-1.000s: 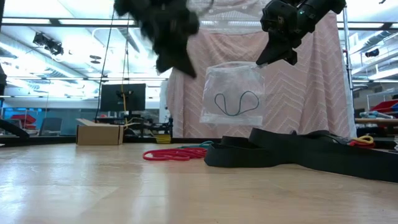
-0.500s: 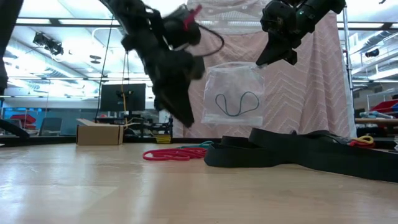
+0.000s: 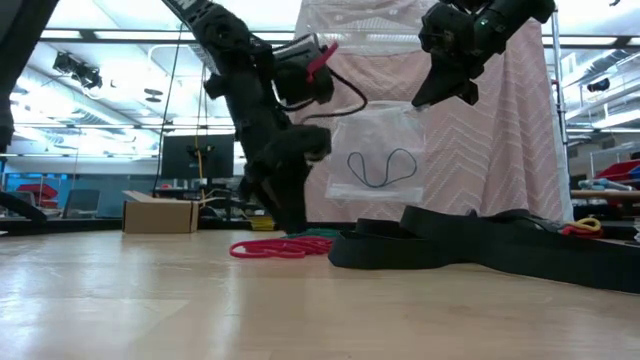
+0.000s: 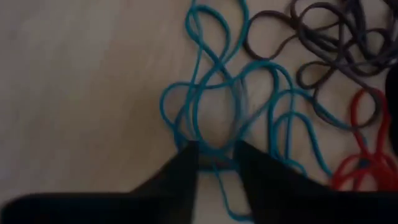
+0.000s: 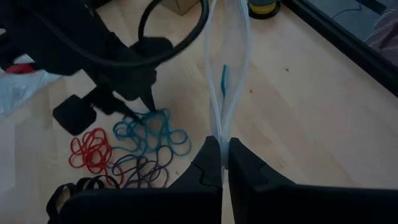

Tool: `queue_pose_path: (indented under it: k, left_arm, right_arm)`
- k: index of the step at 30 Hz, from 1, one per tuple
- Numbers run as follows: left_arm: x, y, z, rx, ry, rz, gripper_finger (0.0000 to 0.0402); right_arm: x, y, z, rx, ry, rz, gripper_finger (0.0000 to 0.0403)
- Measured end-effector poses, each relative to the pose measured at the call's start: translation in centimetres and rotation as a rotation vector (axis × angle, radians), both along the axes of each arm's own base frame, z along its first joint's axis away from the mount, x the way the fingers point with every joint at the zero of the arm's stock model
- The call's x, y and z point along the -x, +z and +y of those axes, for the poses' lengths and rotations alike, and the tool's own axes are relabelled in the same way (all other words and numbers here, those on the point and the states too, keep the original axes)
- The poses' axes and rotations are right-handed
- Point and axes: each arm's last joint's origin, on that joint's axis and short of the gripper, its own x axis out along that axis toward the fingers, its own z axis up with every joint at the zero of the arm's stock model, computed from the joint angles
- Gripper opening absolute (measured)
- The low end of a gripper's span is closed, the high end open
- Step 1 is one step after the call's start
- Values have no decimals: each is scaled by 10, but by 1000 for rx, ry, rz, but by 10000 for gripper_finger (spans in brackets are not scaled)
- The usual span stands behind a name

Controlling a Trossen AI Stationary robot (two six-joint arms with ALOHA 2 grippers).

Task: Sort rubber bands
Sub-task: Put the blue rubber band into the transparent zip bag

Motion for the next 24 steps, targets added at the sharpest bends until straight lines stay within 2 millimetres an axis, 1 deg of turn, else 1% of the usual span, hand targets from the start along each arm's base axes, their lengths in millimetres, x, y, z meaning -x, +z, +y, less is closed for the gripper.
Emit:
queue_pose_path:
  k: [1, 2, 4, 7, 12, 15, 17, 18, 19, 21, 22, 23, 24]
  left_arm:
    - [-2, 8, 0, -7, -7, -34, 33]
    - [-3, 17, 1, -12, -10, -65, 18]
    - [-2, 32, 2, -16, -10, -88, 8]
    - [0, 55, 2, -29, -25, -108, 4]
    - [5, 117, 2, -91, -91, -213, 3]
    - [6, 149, 3, -160, -132, -259, 2]
    - [8, 159, 5, -189, -162, -274, 2]
    - [8, 159, 7, -194, -159, -269, 2]
    - [8, 151, 10, -196, -142, -236, 3]
    - [8, 121, 17, -173, -103, -138, 11]
    - [7, 102, 19, -153, -95, -88, 18]
    - [6, 85, 21, -120, -96, -52, 28]
    - [7, 72, 22, -80, -108, -44, 39]
  right_arm:
    - [0, 0, 0, 0, 1, 2, 0]
    - [0, 0, 0, 2, 3, 6, 0]
    - [0, 0, 0, 4, 4, 5, 0]
    - [0, 0, 0, 6, 6, 6, 0]
    - [0, 0, 0, 4, 20, 6, 0]
    - [0, -1, 0, 3, 22, 8, 0]
    - [1, -1, 0, 1, 22, 11, 0]
    - [1, -1, 0, 0, 22, 15, 0]
    - [1, -1, 0, 0, 22, 17, 0]
    - [1, -2, 0, 0, 19, 22, 0]
    - [1, -2, 0, 1, 18, 22, 1]
    - [1, -1, 0, 2, 18, 21, 2]
    - [1, -1, 0, 4, 15, 21, 4]
